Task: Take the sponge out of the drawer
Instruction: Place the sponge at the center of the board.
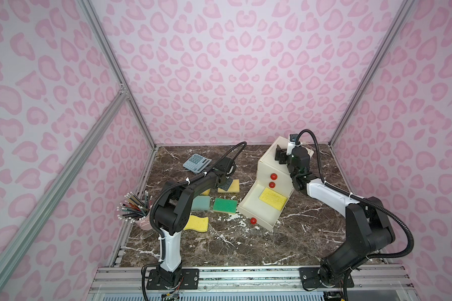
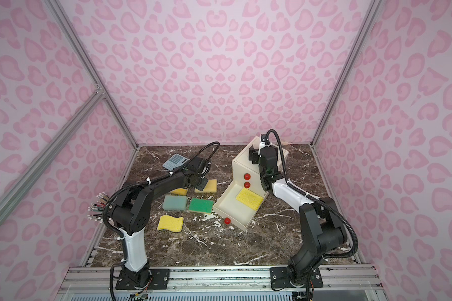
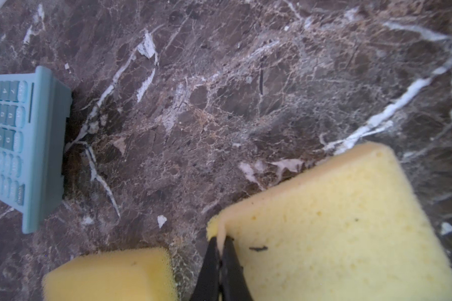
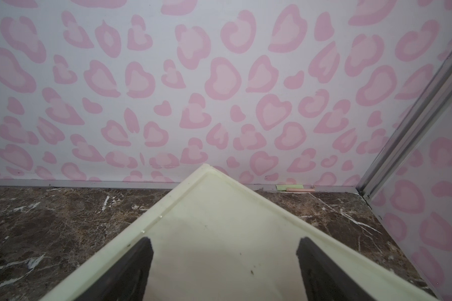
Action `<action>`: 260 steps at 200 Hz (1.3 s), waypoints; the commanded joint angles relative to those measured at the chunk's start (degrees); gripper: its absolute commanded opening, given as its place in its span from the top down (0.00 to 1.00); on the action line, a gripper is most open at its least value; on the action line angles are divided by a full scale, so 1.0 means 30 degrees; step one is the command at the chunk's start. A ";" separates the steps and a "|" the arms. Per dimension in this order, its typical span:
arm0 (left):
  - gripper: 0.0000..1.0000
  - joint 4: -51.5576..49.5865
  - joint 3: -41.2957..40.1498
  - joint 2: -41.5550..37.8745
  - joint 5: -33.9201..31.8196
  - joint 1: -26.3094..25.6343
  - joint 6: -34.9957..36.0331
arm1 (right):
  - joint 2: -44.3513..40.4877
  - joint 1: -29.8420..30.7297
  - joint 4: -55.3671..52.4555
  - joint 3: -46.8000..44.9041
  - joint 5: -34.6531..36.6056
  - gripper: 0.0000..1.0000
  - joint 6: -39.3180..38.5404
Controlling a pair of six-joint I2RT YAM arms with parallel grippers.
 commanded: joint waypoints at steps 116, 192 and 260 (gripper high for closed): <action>0.91 -0.1908 0.1727 0.1172 -0.0676 0.0180 0.0255 | 0.0860 -0.0037 -0.6354 -0.0418 0.0964 0.11 -0.0974; 0.83 -0.2409 0.2283 0.1649 -0.0829 0.0191 0.0182 | 0.0889 -0.0051 -0.6346 -0.0411 0.0939 0.11 -0.1018; 0.74 -0.2528 0.2290 0.1740 -0.1315 0.0195 0.0197 | 0.1004 -0.0051 -0.6419 -0.0323 0.0828 0.11 -0.1018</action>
